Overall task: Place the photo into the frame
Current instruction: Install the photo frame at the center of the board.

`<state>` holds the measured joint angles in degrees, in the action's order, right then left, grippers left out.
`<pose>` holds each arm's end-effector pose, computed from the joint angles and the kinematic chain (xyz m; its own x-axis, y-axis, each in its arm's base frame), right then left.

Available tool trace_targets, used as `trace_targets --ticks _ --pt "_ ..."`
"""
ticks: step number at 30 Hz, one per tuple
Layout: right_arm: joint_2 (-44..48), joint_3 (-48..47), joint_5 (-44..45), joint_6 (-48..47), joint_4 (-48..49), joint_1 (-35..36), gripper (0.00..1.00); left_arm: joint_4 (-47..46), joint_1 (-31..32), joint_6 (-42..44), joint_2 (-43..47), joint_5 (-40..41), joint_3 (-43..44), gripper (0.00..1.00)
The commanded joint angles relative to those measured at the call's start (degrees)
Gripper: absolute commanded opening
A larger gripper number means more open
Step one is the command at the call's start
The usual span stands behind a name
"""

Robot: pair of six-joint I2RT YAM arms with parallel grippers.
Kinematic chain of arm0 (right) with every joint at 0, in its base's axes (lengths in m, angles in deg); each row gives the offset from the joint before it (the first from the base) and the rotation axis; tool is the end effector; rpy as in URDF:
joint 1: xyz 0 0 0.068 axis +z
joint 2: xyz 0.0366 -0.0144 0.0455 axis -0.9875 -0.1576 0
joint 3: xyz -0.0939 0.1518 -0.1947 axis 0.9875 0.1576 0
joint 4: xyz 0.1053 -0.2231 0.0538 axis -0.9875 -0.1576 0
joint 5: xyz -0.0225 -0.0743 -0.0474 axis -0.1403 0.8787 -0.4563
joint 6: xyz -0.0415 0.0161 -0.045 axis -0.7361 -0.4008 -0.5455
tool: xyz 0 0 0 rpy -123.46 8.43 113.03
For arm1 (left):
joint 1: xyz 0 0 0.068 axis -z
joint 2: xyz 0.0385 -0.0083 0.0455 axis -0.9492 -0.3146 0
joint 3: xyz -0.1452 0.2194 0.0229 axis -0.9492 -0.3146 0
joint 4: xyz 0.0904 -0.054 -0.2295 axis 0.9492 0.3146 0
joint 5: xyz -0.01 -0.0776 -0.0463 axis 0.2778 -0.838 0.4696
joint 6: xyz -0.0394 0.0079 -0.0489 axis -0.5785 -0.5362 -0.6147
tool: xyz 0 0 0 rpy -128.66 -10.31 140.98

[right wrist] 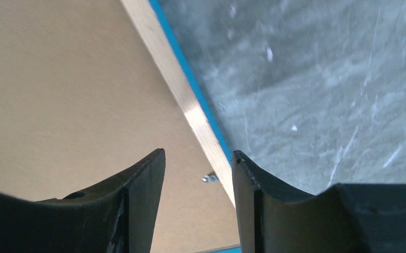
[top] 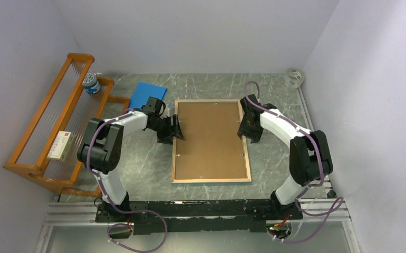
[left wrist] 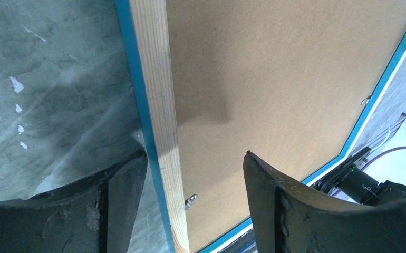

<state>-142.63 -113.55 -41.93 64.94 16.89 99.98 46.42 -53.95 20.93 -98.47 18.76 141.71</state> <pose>0.2839 0.0888 0.1823 -0.8643 0.3985 -0.3069 0.4051 0.9132 0.0449 0.3215 -0.1259 0.1423 -0.9759 -0.1374 -0.1695 -0.0182 0.8251 -0.5646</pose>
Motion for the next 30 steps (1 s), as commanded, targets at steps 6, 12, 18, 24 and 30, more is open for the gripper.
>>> trace_targets --ticks 6,12,18,24,30 --pt "-8.97 -10.98 5.61 -7.99 5.00 -0.99 0.56 2.62 -1.16 -0.29 2.55 4.43 -0.09 0.75" --pt "-16.19 -18.58 4.99 -14.51 8.13 -2.67 0.56 2.45 -2.23 -0.44 2.00 2.85 -0.39 0.75" --pt "-22.51 -24.60 0.13 -20.20 7.84 -3.28 0.54 3.06 -2.34 0.72 1.49 1.83 0.54 0.75" --pt "-23.90 -25.61 -1.33 -21.22 7.54 -3.24 0.49 3.82 -2.37 1.39 1.01 2.15 1.04 0.74" --pt "-23.29 -24.99 -1.68 -22.57 7.06 -3.40 0.49 3.41 -2.33 1.22 0.61 2.07 0.65 0.74"
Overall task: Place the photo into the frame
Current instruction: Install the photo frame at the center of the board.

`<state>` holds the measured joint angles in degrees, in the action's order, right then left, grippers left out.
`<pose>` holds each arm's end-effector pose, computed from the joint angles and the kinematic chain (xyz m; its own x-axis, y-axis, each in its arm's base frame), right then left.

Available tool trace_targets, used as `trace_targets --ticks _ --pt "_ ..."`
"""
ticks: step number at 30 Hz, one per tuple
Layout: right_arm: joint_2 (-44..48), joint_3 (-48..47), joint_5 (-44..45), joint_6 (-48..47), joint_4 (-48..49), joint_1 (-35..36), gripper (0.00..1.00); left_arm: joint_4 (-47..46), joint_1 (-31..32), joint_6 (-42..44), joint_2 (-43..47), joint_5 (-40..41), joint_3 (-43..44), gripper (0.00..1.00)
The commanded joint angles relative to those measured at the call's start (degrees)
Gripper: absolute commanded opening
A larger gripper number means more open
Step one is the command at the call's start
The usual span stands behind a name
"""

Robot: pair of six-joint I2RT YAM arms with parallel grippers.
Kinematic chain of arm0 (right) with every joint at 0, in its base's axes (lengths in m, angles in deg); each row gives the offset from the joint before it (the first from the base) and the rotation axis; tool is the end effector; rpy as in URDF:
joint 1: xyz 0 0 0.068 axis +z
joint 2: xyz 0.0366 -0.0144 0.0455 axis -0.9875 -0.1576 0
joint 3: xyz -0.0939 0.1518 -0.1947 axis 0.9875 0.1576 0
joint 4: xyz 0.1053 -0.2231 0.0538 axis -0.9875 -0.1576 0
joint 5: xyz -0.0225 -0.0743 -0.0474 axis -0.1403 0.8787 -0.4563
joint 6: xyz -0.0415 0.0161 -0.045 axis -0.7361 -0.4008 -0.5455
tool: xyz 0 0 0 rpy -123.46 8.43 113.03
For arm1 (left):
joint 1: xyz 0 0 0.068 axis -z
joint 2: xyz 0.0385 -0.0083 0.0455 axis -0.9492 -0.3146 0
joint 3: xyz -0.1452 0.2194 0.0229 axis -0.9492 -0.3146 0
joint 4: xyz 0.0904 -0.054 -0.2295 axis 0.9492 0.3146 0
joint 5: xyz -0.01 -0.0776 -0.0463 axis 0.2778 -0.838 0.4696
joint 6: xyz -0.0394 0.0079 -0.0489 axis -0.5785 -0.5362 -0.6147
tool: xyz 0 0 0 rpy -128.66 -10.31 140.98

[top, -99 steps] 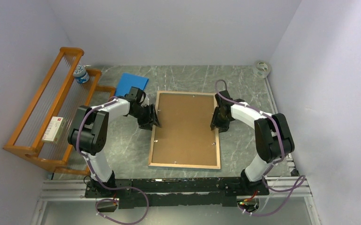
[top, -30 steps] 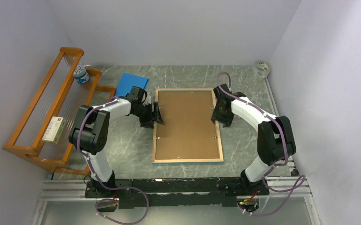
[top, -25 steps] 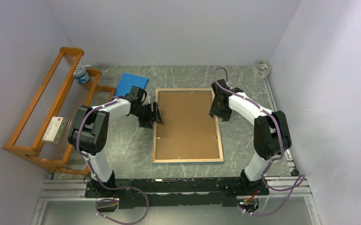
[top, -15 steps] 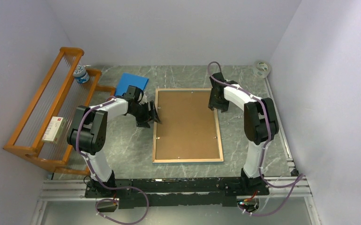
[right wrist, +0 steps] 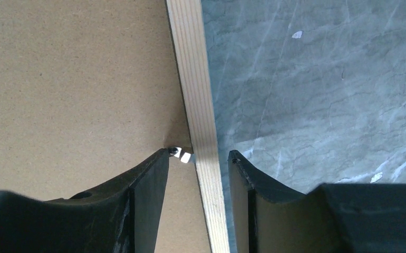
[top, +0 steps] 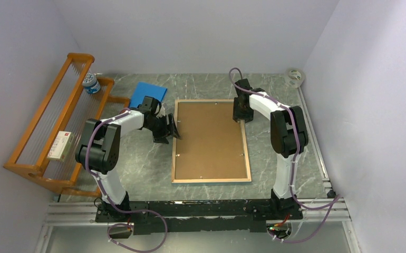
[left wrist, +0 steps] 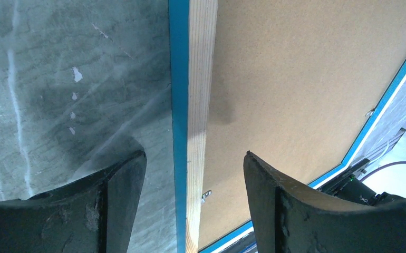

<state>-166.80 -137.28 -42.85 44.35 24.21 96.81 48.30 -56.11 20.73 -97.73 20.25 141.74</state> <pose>0.4003 0.1056 0.1575 -0.9085 0.1165 -0.4013 0.1291 0.9916 -0.0044 0.3229 -0.1117 0.1445 -0.9700 -0.1828 -0.1606 -0.0683 0.8381 -0.5412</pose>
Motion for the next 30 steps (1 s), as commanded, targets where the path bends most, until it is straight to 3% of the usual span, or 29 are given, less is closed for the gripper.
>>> trace_targets --ticks 1,8,16,30 --pt "0.95 -1.15 -1.02 -2.22 -0.37 -0.23 0.49 1.51 -0.17 1.42 -0.20 0.58 0.62 0.73" --pt "2.69 1.64 -0.68 -2.53 0.03 -0.20 0.48 1.59 -0.17 1.42 -0.20 0.84 0.49 0.73" --pt "2.33 2.23 0.86 -2.40 0.28 -0.49 0.35 1.37 -0.17 1.42 -0.56 0.75 0.36 0.73" --pt "1.59 2.98 4.19 -1.12 3.89 -0.54 0.23 1.61 -0.17 1.42 -1.00 0.79 0.60 0.73"
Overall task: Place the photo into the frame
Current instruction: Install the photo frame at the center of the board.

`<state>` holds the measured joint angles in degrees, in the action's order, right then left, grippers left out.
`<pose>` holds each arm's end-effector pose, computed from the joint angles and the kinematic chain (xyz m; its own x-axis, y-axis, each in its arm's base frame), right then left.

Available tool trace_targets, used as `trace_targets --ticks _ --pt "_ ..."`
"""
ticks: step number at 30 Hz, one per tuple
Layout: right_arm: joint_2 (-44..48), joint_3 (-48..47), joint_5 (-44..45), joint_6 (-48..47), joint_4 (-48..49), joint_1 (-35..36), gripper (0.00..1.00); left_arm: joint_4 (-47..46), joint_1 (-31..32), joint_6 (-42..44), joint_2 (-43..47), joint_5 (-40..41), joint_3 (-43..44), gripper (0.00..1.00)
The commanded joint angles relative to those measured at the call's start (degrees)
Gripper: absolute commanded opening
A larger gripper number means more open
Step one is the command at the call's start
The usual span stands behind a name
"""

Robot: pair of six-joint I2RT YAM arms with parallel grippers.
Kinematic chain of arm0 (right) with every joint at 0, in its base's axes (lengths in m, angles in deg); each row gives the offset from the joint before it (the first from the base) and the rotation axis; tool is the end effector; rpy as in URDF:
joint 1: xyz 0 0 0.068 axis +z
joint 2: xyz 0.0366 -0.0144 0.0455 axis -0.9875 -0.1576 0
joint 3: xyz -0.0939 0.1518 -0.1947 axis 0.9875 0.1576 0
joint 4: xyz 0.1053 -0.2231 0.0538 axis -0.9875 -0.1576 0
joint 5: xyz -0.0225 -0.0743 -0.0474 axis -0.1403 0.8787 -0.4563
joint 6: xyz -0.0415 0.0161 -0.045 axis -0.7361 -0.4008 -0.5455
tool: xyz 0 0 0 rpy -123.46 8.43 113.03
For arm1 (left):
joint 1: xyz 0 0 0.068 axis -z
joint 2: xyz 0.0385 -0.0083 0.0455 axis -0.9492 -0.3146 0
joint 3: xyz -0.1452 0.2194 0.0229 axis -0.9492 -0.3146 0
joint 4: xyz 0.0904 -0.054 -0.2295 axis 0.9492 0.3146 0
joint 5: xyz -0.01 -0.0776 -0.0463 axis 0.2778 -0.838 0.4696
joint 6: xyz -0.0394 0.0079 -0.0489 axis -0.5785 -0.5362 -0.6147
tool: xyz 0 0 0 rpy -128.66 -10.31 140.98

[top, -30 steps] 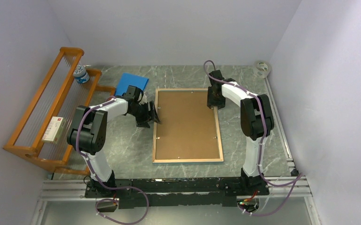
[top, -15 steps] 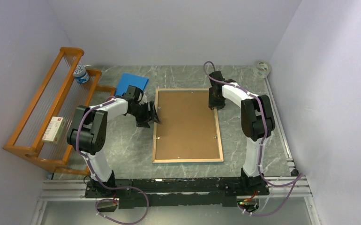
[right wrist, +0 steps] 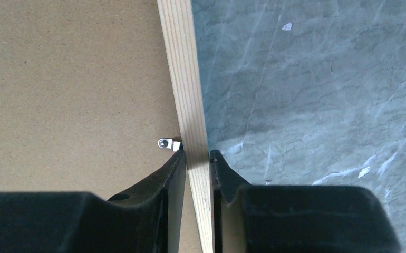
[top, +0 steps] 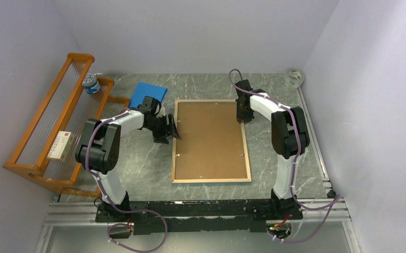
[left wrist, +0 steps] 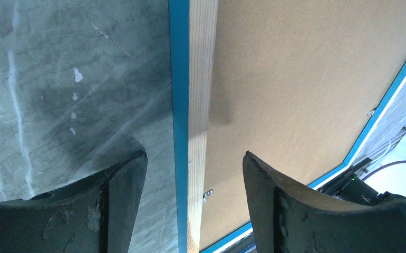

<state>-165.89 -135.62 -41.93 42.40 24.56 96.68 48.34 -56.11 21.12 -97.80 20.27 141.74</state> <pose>0.3956 0.1025 0.1561 -0.9128 0.0837 -0.3998 0.1062 0.9937 -0.0345 0.3228 -0.1116 0.1441 -0.9707 -0.1771 -0.1627 -0.0628 0.8398 -0.5393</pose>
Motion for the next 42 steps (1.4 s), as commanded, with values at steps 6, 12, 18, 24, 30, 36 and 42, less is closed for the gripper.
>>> trace_targets --ticks 6,12,18,24,30,36,42 --pt "4.29 1.60 3.00 2.01 2.61 -0.43 0.29 1.61 -0.26 0.85 0.21 1.24 0.70 0.73" --pt "9.46 -1.11 3.81 5.97 -3.59 -0.16 0.50 1.62 -0.68 -0.20 4.24 4.38 0.57 0.75" --pt "10.42 -4.36 0.69 12.68 -8.47 3.34 0.52 1.63 -1.37 -3.59 10.74 12.11 -2.23 0.74" --pt "5.75 -12.03 1.98 19.75 -10.93 14.69 0.52 3.54 -1.84 -8.71 19.98 17.65 -6.96 0.73" --pt "-4.00 -24.85 2.59 22.55 -12.35 28.09 0.52 6.76 -2.01 -14.54 30.61 19.34 -12.48 0.73" --pt "-14.03 -35.53 2.08 21.35 -15.10 35.23 0.52 10.69 -2.10 -21.18 41.93 22.39 -18.53 0.74" --pt "-21.42 -43.22 1.50 20.61 -20.05 38.02 0.52 12.03 -2.10 -24.36 48.26 20.92 -22.25 0.74"
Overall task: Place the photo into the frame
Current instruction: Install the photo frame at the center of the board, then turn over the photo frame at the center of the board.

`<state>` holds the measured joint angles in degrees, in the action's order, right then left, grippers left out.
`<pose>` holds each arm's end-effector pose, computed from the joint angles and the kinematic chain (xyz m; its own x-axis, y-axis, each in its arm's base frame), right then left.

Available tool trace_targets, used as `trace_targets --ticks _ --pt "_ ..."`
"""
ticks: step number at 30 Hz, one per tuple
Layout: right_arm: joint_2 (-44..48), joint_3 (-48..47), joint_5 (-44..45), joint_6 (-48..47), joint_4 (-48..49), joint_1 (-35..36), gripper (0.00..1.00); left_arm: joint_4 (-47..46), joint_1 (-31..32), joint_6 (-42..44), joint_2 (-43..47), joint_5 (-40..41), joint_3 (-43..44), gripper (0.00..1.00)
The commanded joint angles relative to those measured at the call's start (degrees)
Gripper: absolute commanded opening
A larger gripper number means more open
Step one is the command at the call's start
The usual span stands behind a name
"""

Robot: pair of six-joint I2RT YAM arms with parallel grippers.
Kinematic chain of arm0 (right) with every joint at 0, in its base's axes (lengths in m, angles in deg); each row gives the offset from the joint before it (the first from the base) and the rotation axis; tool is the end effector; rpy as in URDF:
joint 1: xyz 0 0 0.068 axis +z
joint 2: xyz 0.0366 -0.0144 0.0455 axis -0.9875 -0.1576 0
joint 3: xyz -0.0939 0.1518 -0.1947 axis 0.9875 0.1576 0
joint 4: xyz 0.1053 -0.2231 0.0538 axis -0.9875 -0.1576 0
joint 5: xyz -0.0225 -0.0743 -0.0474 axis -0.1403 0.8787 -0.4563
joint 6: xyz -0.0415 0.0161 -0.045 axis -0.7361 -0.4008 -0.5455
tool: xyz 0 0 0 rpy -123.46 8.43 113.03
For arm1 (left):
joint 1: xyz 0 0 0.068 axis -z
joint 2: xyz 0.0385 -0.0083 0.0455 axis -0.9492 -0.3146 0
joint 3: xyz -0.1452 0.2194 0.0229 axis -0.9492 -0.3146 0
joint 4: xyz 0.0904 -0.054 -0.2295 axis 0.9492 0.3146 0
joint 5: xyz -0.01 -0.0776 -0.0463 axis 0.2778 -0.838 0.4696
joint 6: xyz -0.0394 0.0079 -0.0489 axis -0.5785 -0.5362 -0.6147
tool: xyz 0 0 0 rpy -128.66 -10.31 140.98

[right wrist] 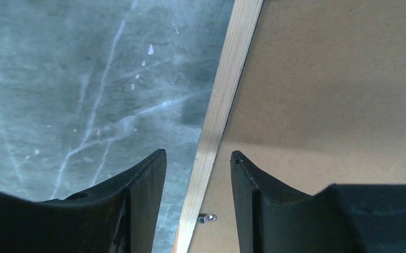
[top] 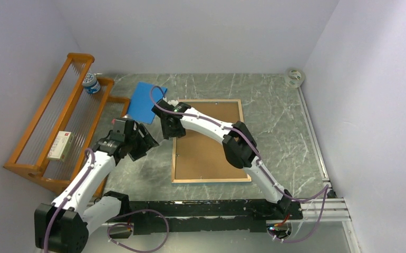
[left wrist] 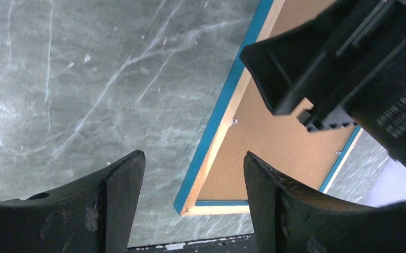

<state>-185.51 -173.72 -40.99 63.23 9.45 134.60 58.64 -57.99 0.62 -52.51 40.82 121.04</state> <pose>0.3019 0.3944 0.1852 -0.8901 -0.1391 -0.4340 -0.2177 0.9664 0.1369 0.1948 -0.0518 0.2225 -0.7201 -0.5990 -0.3502 -0.3901 0.7670 -0.5095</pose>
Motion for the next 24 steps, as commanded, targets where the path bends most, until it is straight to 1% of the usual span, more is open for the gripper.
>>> trace_targets --ticks 1,5,10,16,19,21,24 --pt "-2.33 -5.16 0.68 -0.23 -4.90 0.44 0.51 2.01 -0.22 -3.95 3.60 0.28 -1.77 0.74" --pt "-4.68 -6.66 1.81 0.23 -6.77 0.84 0.45 1.85 -0.22 -3.94 4.94 -0.42 -2.87 0.74" --pt "-5.04 -5.35 3.13 0.42 -7.28 0.91 0.43 0.55 -0.22 -3.99 4.72 -1.29 -3.75 0.74" --pt "-6.11 -5.67 3.13 0.86 -8.86 1.05 0.31 -0.71 -0.22 -3.32 3.63 -2.18 -4.02 0.74" --pt "-6.18 -6.26 2.78 1.49 -10.72 0.97 0.26 -2.74 -0.23 -2.49 3.00 -4.49 -4.50 0.75" --pt "-5.60 -6.23 2.54 2.20 -11.32 0.87 0.19 -6.66 -0.22 -1.51 2.76 -7.37 -5.55 0.76" --pt "-3.36 -4.91 1.12 2.59 -10.06 0.53 0.13 -11.59 -0.22 -0.71 1.95 -11.37 -7.06 0.76"
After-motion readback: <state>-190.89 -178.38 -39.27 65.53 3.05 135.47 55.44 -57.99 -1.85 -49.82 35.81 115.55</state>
